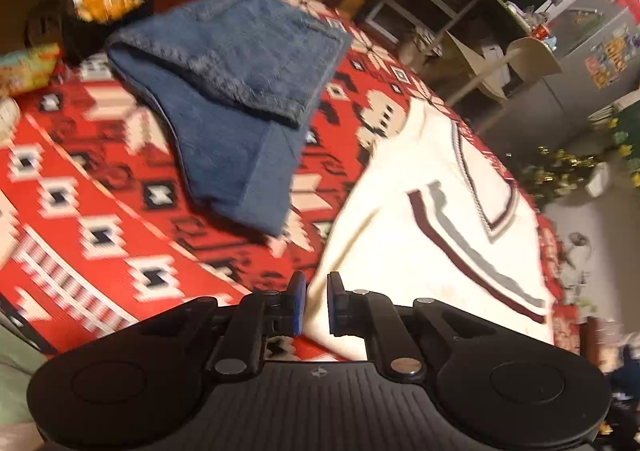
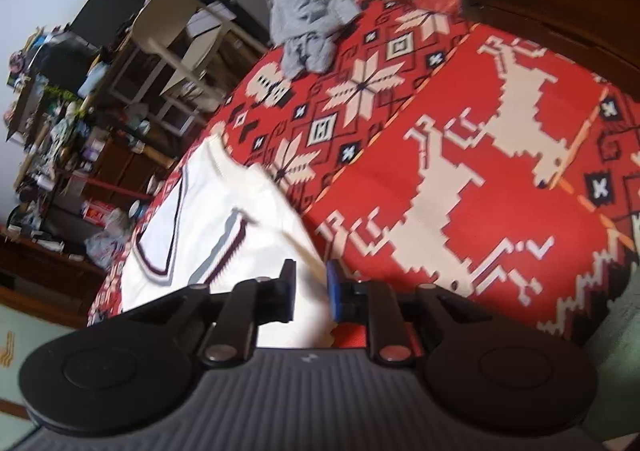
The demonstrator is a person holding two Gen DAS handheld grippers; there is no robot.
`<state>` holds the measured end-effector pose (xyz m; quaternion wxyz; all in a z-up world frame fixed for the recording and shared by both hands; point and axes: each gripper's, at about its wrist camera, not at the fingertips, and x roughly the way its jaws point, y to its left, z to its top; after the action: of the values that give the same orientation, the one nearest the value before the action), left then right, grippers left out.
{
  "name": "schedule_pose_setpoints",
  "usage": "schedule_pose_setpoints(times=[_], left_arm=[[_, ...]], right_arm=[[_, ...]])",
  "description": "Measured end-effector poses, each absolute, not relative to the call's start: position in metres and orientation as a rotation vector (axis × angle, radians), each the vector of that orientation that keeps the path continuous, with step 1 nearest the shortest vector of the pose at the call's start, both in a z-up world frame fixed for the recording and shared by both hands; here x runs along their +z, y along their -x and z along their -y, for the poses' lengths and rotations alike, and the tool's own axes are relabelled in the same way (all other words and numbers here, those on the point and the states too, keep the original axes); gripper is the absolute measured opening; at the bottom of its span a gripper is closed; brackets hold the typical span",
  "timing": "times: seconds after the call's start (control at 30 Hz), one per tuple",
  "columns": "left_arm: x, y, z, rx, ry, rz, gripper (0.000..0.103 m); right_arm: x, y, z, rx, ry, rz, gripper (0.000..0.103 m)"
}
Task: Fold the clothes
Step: 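Open both tools and release the hem, then pull back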
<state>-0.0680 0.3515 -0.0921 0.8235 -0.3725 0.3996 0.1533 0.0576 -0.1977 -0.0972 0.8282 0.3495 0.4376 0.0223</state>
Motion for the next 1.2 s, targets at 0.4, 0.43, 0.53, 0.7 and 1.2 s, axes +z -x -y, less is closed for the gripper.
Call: schedule_pose_setpoints(times=[0.4,0.43,0.53,0.7,1.2], left_arm=[[-0.083,0.036,-0.344,0.18,0.681,-0.633,0.028],[-0.083,0.027,-0.341,0.166,0.643,-0.639,0.028],[-0.086,0.001,-0.33,0.105,0.542,-0.655,0.028],[-0.096,-0.032,-0.311,0.04,0.383,-0.67,0.028],[-0.13,-0.069,-0.301,-0.013,0.261,-0.749,0.013]], right_arm=[[-0.106,-0.089,0.183,0.178,-0.771,-0.888,0.052],[-0.107,-0.091,0.182,0.191,-0.773,-0.885,0.052],[-0.106,-0.104,0.173,0.234,-0.735,-0.871,0.051],[-0.097,-0.138,0.133,0.312,-0.415,-0.825,0.05],[-0.131,-0.178,0.063,0.409,-0.005,-0.851,0.018]])
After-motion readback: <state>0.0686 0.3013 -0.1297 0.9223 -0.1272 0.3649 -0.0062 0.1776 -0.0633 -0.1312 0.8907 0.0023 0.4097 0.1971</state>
